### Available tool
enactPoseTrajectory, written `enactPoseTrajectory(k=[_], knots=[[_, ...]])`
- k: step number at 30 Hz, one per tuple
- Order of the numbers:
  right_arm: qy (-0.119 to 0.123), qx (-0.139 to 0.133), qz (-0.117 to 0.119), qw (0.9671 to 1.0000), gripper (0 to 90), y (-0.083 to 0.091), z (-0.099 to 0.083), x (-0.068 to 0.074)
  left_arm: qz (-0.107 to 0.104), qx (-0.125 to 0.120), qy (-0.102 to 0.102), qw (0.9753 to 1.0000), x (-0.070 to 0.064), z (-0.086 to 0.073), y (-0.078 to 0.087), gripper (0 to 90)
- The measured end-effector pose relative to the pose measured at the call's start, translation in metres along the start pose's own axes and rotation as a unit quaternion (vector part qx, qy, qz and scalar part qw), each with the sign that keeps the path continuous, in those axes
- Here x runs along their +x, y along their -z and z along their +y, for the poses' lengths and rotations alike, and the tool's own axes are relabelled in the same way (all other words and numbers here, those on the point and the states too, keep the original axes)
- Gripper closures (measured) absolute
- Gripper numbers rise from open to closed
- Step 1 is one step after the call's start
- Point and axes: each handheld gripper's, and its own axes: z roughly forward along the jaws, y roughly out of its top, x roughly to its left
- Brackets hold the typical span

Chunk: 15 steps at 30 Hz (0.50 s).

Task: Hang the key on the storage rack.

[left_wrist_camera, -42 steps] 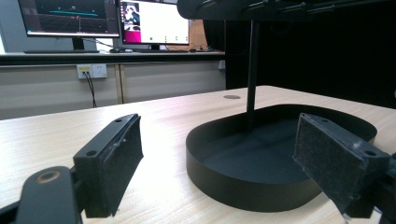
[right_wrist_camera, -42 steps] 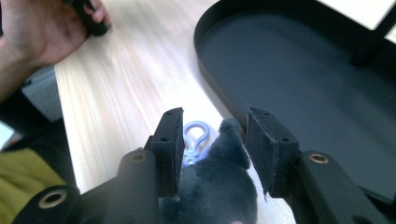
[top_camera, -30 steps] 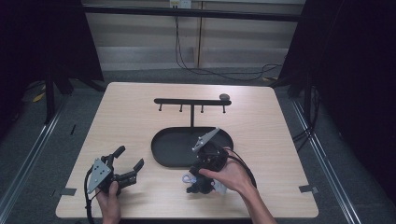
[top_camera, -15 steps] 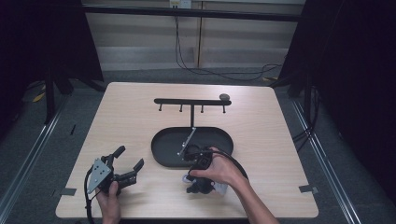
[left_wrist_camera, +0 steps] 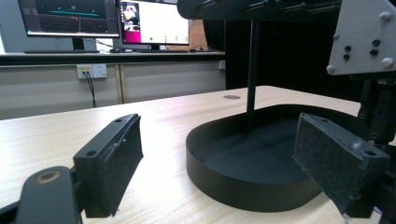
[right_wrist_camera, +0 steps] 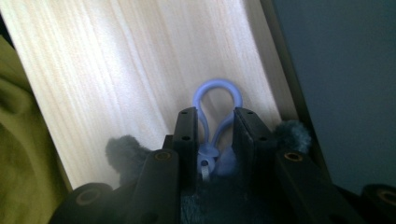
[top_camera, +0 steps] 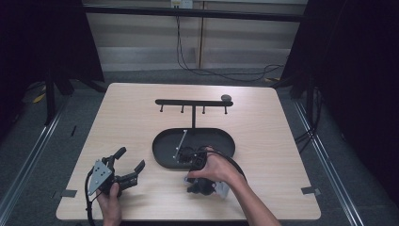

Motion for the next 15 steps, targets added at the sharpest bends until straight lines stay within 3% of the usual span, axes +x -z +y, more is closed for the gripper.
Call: enactPoseTrajectory(k=[11, 15], knots=[[0.01, 0.029, 0.018, 0.9993, 70.6, -0.009, 0.009, -0.003, 0.0, 0.0, 0.0, 1.0, 0.0, 0.0, 0.0, 15.3], [0.019, 0.037, 0.019, 0.999, 75.6, -0.01, 0.012, -0.002, 0.0, 0.0, 0.0, 1.0, 0.0, 0.0, 0.0, 15.3]])
